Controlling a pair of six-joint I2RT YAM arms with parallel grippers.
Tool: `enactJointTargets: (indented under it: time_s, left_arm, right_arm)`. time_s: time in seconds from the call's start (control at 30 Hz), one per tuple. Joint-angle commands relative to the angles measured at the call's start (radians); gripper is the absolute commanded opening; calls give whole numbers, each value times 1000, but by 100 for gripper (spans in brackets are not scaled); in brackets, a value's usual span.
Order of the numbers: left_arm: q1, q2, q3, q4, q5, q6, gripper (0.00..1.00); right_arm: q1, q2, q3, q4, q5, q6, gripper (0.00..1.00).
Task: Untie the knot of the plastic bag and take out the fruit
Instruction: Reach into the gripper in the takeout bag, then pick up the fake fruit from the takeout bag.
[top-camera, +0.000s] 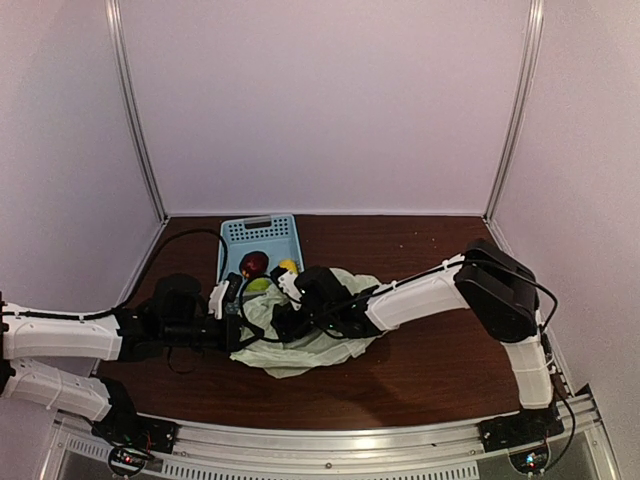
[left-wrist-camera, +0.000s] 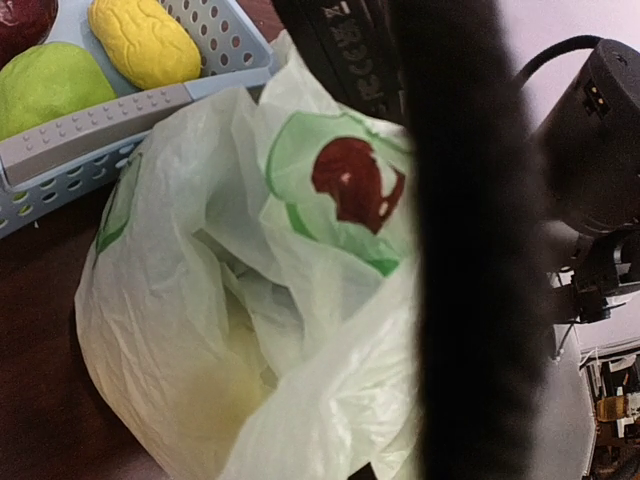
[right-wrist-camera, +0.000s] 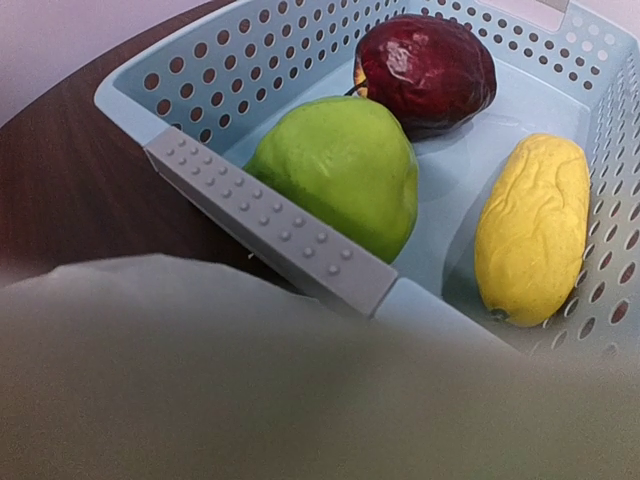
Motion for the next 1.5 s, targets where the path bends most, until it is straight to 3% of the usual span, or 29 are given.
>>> enactJointTargets:
  time_s: [0.0,0.1,0.27,0.43,0.93,1.17,1.47]
  left_arm:
    - [7,-6,-2,34,15,-6,0]
    - [7,-13,-9,33,13,-8,0]
    - [8,-18,-12,36,8,-12,0]
    - [9,-18,-14,37,10,-12,0]
    - [38,-21,-17,1,-12,-41,0]
    - [46,-17,-16,0,-12,-41,0]
    - [47,-15,-27,0,-7,-19,0]
  right_arm:
    - [-6,47,52,-7,41,8,95]
    - [-8,52,50,16,37,17,92]
    - [-9,47,44,33,22,28,73]
    - [-9,24,26,49,9,28,65]
    - [8,-233,-206,76,7,36,58]
    - [74,-368,-316,41,38,70,57]
    - [183,-560,-324,-44,78,98,57]
